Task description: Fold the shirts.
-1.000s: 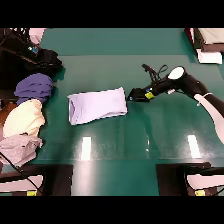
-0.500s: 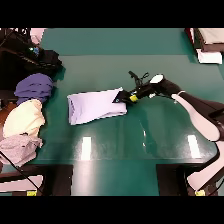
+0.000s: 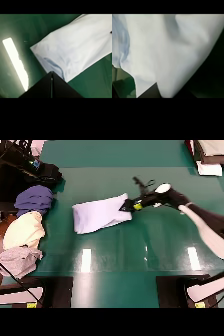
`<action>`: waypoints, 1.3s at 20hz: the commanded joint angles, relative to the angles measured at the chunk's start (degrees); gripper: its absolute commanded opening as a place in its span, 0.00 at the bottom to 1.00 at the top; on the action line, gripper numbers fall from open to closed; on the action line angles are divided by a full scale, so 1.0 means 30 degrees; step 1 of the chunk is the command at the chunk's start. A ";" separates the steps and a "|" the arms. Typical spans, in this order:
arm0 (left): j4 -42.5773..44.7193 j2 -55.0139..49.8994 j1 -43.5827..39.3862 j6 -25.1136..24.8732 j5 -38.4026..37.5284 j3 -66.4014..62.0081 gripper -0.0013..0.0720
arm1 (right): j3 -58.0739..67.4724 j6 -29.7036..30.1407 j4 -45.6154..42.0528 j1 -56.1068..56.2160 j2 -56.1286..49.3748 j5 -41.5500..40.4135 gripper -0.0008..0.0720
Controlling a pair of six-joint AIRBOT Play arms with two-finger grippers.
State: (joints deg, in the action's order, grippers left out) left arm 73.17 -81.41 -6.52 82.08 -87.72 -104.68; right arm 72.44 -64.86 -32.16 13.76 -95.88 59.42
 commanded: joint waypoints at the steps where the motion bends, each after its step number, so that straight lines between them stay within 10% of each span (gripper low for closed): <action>1: 0.0022 0.0000 0.0007 0.0000 -0.0124 0.0007 0.05 | -0.3016 0.0153 -0.1253 -0.3475 0.3621 -0.1049 0.03; 13: -0.0576 -0.0007 0.0007 0.1603 0.0590 0.0007 0.05 | -0.8233 0.0124 -0.4466 -2.4691 1.1380 -0.2841 0.03; 22: -0.0670 0.0000 0.0000 0.1625 0.0568 0.0007 0.05 | -0.8189 -0.2463 -1.0564 -2.4298 1.0681 -0.1166 0.04; 23: -0.0670 0.0000 0.0000 0.1486 0.0568 0.0007 0.05 | -0.8189 -0.2696 -1.1642 -2.4276 1.0681 -0.0685 0.13; 25: -0.0670 -0.0007 0.0000 0.1464 0.0576 0.0007 0.05 | -0.8189 -0.2754 -1.3253 -2.4553 1.0688 0.0401 0.68; 26: -0.0670 -0.0007 0.0000 0.1435 0.0576 0.0007 0.05 | -0.8138 -0.2783 -1.4185 -2.4946 1.0695 0.1209 0.71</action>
State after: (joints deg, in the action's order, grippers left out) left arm 71.16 -81.41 -6.52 86.80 -86.06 -104.68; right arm 47.92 -71.61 -65.25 -60.01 -63.77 57.80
